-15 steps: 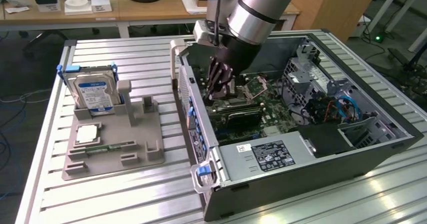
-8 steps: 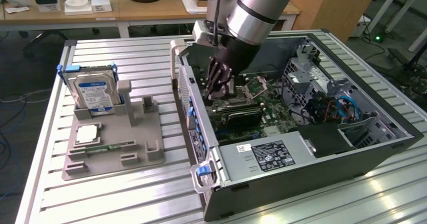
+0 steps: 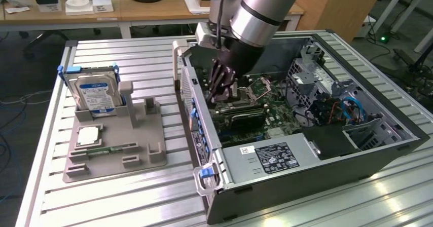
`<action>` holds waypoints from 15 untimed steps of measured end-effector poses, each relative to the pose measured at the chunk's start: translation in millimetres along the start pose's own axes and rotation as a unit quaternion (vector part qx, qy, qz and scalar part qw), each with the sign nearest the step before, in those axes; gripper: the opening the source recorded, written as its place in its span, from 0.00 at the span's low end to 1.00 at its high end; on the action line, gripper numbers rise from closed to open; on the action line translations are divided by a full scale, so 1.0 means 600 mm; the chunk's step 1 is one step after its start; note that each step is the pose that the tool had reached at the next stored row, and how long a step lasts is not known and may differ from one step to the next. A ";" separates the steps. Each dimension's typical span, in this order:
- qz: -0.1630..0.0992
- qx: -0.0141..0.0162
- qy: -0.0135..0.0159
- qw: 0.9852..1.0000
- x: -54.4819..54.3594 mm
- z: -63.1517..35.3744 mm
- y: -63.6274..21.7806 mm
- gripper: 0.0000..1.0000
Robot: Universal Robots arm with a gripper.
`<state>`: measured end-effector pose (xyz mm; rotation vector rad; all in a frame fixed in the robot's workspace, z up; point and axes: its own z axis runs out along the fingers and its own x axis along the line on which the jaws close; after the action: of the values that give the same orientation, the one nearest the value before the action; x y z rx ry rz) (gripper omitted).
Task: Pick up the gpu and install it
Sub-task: 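Press down on the gpu until it lock into place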
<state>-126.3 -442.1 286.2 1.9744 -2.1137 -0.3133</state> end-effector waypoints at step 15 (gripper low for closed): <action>0.000 0.000 0.000 1.000 0.001 0.008 0.000 0.11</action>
<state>-127.9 -442.4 281.9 1.9743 -2.1136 -0.3135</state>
